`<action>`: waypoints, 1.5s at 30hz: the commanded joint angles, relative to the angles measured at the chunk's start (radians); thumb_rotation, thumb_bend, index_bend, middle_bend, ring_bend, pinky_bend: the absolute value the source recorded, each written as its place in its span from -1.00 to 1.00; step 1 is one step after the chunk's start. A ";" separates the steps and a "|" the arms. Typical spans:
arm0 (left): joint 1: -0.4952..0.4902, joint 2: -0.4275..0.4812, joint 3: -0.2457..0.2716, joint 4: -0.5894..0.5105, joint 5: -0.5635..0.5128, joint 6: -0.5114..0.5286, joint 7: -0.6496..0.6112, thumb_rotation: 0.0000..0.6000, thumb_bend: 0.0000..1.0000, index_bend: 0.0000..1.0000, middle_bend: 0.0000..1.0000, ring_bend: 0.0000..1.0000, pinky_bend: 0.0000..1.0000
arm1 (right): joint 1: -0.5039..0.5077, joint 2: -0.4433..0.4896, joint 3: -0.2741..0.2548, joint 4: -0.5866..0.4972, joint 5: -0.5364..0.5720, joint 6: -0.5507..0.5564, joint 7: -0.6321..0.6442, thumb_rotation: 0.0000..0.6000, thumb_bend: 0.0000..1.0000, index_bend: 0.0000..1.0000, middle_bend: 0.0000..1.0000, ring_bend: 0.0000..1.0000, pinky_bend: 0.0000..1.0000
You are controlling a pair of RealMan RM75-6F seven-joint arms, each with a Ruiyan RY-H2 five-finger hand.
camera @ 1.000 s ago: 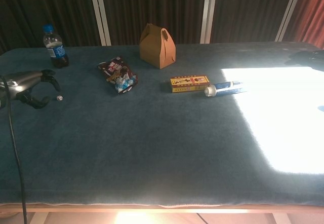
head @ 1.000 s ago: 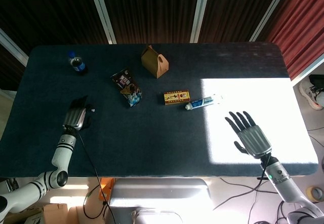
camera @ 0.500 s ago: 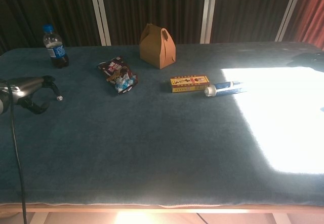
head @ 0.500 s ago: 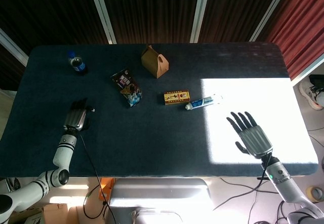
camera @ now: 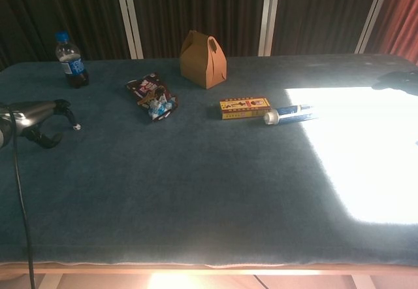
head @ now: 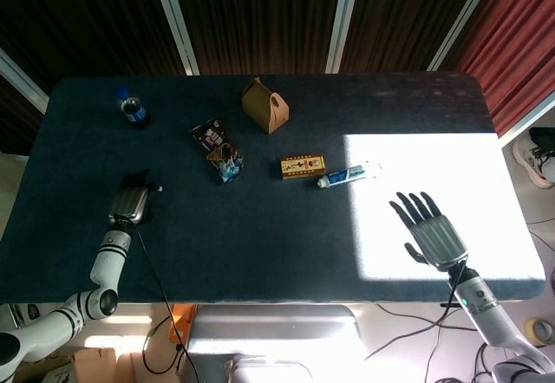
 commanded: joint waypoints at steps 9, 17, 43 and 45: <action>0.046 0.039 0.056 -0.084 0.084 0.045 -0.019 1.00 0.15 -0.38 -1.00 -1.00 -0.94 | -0.005 0.003 0.004 -0.003 0.009 -0.005 -0.005 1.00 -0.38 -1.00 -1.00 -1.00 -1.00; 0.145 0.210 0.132 -0.387 0.348 0.276 -0.160 1.00 0.14 -0.39 -1.00 -1.00 -0.94 | -0.013 0.000 0.004 0.002 0.018 -0.007 -0.001 1.00 -0.38 -1.00 -1.00 -1.00 -1.00; 0.731 0.518 0.440 -0.488 0.785 1.028 -0.443 1.00 -0.62 -1.00 -1.00 -1.00 -0.94 | -0.427 0.015 -0.132 0.051 -0.172 0.541 0.190 1.00 -0.38 -1.00 -1.00 -1.00 -1.00; 0.736 0.516 0.439 -0.487 0.794 1.027 -0.430 1.00 -0.62 -1.00 -1.00 -1.00 -0.94 | -0.429 0.016 -0.132 0.054 -0.180 0.539 0.201 1.00 -0.38 -1.00 -1.00 -1.00 -1.00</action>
